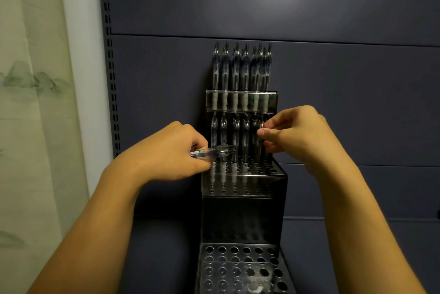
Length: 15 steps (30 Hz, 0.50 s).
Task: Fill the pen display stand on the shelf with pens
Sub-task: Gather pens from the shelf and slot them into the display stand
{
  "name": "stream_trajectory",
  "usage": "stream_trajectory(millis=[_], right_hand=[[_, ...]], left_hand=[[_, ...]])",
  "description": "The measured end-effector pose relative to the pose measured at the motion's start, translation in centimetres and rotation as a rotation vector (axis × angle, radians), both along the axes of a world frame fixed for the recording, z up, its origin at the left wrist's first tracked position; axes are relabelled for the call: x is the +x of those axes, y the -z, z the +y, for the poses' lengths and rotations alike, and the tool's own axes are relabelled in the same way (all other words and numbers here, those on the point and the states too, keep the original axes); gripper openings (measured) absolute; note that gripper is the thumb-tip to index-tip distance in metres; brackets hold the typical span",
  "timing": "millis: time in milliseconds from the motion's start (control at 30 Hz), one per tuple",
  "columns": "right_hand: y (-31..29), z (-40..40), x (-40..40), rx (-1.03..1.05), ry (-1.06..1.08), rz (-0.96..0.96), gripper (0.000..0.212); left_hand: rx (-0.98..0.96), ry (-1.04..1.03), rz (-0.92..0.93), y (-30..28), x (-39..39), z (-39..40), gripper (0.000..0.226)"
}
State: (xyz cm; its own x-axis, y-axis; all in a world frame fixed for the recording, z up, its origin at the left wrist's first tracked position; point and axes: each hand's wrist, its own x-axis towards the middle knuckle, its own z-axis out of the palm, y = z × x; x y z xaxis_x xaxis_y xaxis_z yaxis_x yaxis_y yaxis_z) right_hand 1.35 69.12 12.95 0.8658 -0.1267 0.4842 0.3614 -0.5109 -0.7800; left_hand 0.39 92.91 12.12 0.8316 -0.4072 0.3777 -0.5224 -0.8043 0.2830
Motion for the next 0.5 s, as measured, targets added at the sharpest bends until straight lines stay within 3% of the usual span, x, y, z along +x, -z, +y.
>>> stream_trajectory(millis=[133, 267, 500], right_hand=[[-0.2, -0.4, -0.2, -0.102, 0.047, 0.043, 0.016], [-1.7, -1.9, -3.2, -0.293, 0.118, -0.190, 0.015], [-1.7, -0.2, -5.6, -0.499, -0.323, -0.302, 0.034]], left_hand=[[0.000, 0.006, 0.000, 0.0, -0.1, 0.0, 0.032], [-0.009, 0.017, 0.007, 0.0, -0.3, 0.2, 0.036], [-0.012, 0.039, 0.003, 0.0, -0.3, -0.4, 0.030]])
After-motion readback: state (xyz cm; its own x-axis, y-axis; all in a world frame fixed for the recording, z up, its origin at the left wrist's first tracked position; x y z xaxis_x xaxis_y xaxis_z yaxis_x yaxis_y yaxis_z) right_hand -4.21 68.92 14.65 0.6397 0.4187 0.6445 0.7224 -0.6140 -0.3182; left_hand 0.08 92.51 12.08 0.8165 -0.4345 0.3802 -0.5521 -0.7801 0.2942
